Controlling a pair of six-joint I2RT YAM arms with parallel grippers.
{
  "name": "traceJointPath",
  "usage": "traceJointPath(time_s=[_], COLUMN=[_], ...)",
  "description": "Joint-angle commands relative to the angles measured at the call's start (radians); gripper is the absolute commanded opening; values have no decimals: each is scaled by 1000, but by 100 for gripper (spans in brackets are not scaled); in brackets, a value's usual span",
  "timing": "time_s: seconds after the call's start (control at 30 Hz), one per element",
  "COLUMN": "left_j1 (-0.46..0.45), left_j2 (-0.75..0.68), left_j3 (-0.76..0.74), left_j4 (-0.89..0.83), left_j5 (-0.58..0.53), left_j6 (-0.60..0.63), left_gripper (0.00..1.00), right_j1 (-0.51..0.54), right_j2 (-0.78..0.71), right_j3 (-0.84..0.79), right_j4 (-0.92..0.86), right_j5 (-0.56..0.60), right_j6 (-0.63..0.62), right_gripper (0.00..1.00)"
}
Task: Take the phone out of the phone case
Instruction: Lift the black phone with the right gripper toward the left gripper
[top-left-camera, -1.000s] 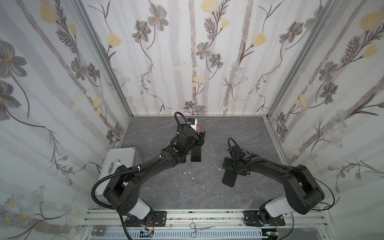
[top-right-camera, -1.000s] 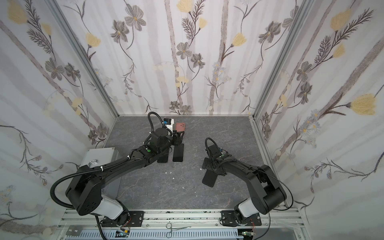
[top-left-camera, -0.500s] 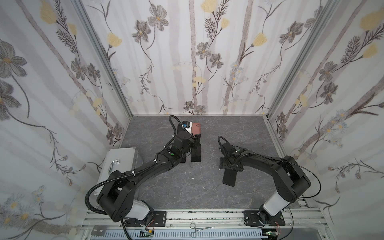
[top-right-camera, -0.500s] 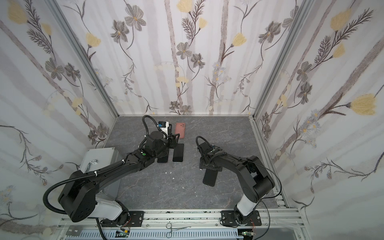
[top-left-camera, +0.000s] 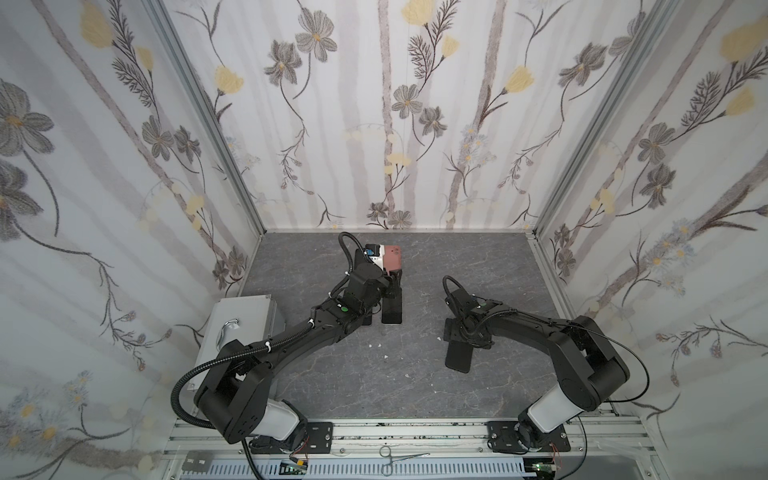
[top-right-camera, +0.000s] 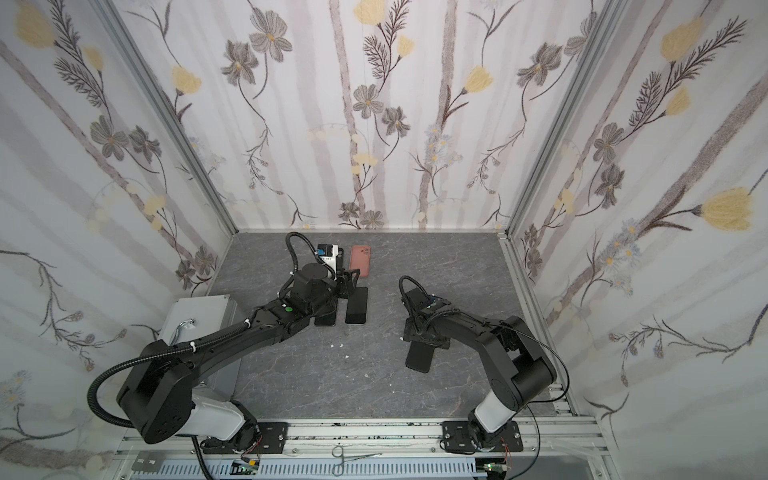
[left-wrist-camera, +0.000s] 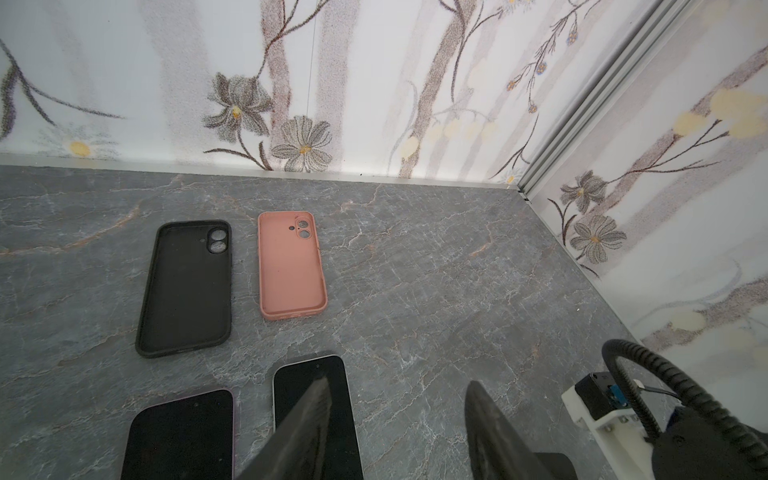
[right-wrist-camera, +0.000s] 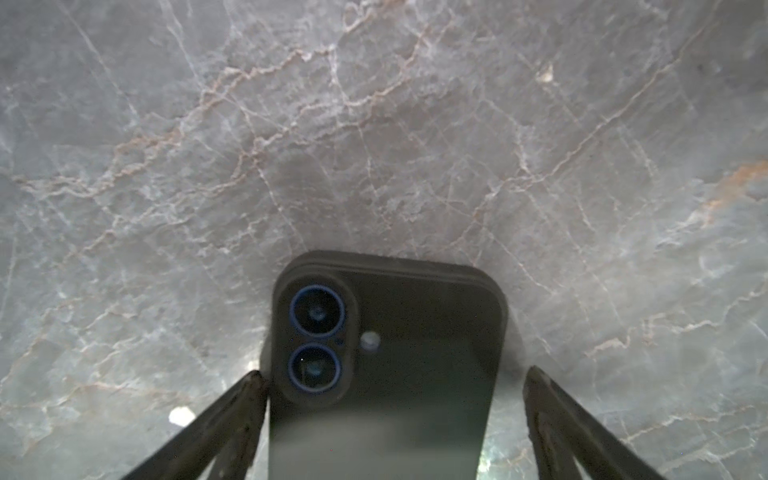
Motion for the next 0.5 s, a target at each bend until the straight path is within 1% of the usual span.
traceJointPath(time_s=[0.0, 0.2, 0.37, 0.4, 0.47], left_j1=[3, 3, 3, 3, 0], left_j2=[4, 13, -1, -7, -16], left_j3=[8, 9, -7, -13, -28], left_j4=[27, 24, 8, 3, -4], left_j5=[1, 5, 22, 31, 57], left_j6=[-14, -20, -30, -37, -56], left_gripper=[55, 55, 56, 57, 57], right_j1=[-6, -20, -24, -24, -24], right_j2=[16, 35, 44, 44, 36], right_j3=[-13, -36, -35, -32, -21], right_j4=[42, 58, 47, 38, 29], right_j5=[-31, -55, -38, -30, -15], right_j6=[4, -16, -47, -52, -62], right_gripper=[94, 87, 75, 71, 68])
